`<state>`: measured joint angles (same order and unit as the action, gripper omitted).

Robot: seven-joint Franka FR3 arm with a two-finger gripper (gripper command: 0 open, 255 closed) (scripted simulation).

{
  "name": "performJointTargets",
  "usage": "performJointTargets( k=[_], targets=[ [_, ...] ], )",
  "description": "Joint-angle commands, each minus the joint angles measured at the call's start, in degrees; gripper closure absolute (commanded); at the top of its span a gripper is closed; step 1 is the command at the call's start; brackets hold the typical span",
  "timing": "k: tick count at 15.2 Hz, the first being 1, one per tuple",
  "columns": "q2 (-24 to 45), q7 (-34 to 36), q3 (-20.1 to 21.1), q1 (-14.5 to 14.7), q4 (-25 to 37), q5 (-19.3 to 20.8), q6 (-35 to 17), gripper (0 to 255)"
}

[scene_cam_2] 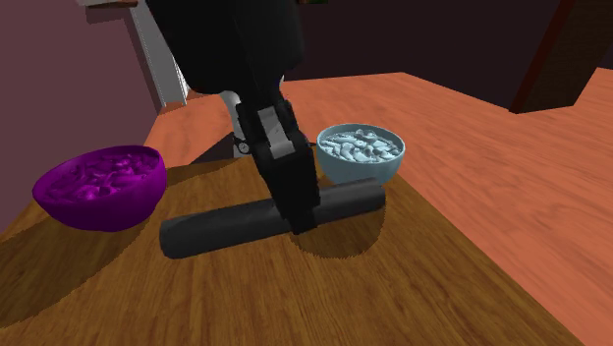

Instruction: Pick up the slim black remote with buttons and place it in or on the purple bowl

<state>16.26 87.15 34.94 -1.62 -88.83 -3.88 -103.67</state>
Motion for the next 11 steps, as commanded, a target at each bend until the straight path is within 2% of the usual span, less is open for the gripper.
performJointTargets(
  k=[1, 6, 11],
  targets=[
    [-3.86, -3.51, -0.36, -3.03, -4.36, -2.4, -0.47, 255],
    [-12.44, -12.06, -2.49, -8.58, -13.67, -7.52, -0.92, 255],
    [-19.39, -20.48, -6.07, -12.45, -20.81, -10.93, -0.18, 255]
  ],
)
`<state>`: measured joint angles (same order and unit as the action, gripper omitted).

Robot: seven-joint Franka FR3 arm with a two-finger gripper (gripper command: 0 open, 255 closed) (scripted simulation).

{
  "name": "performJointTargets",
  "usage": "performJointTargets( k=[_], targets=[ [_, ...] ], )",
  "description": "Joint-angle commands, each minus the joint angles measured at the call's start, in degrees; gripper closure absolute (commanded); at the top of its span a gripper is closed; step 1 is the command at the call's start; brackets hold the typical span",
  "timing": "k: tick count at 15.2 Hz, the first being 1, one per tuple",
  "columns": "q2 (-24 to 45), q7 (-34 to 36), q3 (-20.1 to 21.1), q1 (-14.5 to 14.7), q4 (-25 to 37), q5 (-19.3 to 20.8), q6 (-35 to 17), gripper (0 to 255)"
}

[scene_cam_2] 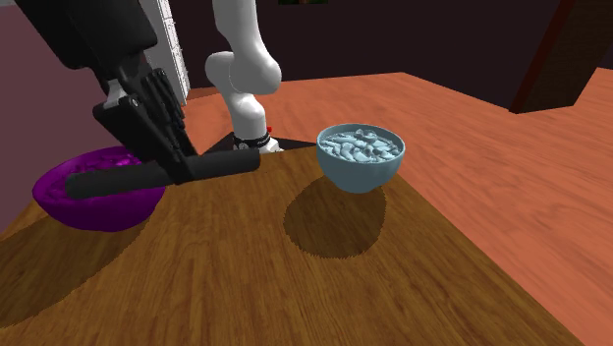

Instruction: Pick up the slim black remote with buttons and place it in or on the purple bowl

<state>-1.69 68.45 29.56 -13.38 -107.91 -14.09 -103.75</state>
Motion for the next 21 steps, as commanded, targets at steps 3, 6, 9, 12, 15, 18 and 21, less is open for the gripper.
performJointTargets(
  k=[3, 6, 9, 12, 15, 18, 21],
  targets=[
    [-4.77, -6.58, -3.21, -2.57, -5.14, -1.81, 0.62, 255],
    [-7.47, -11.19, -5.84, -4.32, -7.96, -2.26, 1.43, 255],
    [-9.57, -15.62, -8.52, -6.06, -10.2, -2.15, 2.26, 255],
    [-11.08, -19.91, -11.23, -7.78, -11.89, -1.58, 3.06, 255],
    [-12.01, -24.07, -13.9, -9.58, -13.01, -0.66, 3.81, 255],
    [-11.9, -25.04, -14.27, -9.86, -14.47, -0.53, 2.42, 255],
    [-11.47, -25.37, -14.1, -9.8, -16.37, -0.63, 0.12, 255]
  ],
)
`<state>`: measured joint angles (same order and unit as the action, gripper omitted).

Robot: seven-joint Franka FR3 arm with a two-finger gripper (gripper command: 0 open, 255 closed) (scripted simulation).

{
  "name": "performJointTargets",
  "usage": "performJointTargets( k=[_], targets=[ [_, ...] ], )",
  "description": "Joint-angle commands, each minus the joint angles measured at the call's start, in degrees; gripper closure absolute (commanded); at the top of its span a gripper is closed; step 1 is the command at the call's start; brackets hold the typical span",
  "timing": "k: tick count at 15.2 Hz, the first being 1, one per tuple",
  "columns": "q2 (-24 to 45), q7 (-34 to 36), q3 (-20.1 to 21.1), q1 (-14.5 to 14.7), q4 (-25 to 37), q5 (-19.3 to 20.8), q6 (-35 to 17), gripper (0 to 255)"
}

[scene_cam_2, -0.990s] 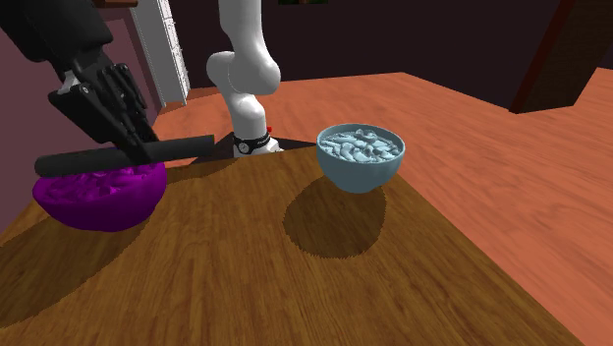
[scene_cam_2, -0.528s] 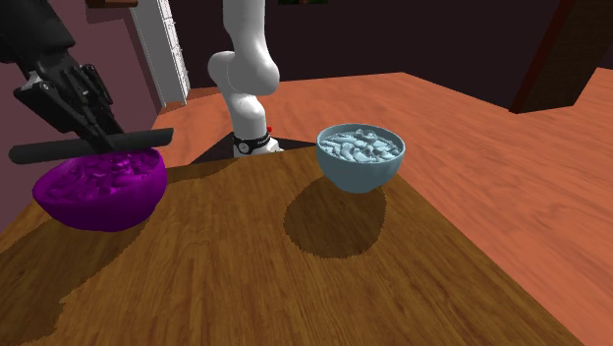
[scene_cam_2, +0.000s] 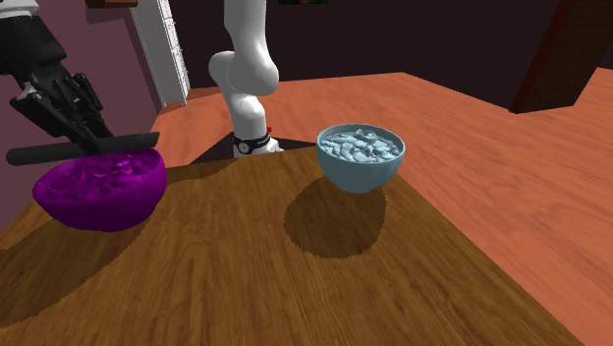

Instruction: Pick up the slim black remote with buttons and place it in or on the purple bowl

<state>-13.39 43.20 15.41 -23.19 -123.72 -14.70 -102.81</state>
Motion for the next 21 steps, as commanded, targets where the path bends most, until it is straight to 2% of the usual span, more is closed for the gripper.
performJointTargets(
  k=[1, 6, 13, 14, 19, 21],
  targets=[
    [0.41, -0.23, 0.12, 0.03, -1.16, -0.04, -1.58, 255],
    [1.41, -0.73, 0.41, 0.13, -3.94, -0.18, -5.31, 255],
    [1.4, -0.73, 0.42, 0.13, -3.94, -0.18, -5.31, 255],
    [1.51, -0.74, 0.42, 0.12, -3.88, -0.16, -5.36, 0],
    [1.4, -0.73, 0.42, 0.13, -3.94, -0.18, -5.31, 0],
    [1.0, -0.6, -0.14, -0.25, -0.54, 0.25, -1.45, 0]
  ],
)
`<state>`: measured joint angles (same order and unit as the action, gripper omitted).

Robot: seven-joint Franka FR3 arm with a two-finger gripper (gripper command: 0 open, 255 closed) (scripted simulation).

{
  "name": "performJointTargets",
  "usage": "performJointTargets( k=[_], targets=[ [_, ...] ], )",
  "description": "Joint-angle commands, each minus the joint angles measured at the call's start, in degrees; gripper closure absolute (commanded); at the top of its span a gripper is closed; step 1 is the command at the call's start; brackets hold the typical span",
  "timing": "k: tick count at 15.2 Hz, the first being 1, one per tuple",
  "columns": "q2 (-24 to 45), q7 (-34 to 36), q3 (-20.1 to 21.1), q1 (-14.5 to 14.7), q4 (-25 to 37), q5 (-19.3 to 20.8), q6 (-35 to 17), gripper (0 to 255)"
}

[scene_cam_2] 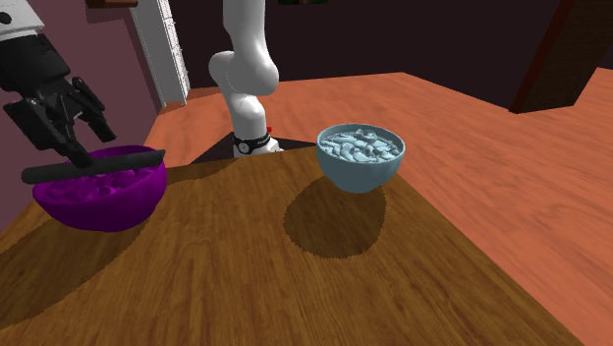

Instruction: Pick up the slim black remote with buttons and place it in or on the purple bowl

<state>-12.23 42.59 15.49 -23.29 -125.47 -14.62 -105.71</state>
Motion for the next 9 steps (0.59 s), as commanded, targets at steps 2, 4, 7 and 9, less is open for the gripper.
performJointTargets(
  k=[2, 4, 7, 9],
  targets=[
    [-0.24, 0.15, -0.7, -0.47, 4.49, 0.54, 4.86, 0],
    [-0.25, 0.15, -0.7, -0.47, 4.48, 0.54, 4.86, 0],
    [-0.24, 0.15, -0.7, -0.47, 4.49, 0.54, 4.86, 0],
    [-0.24, 0.15, -0.7, -0.47, 4.49, 0.54, 4.86, 0]
  ],
)
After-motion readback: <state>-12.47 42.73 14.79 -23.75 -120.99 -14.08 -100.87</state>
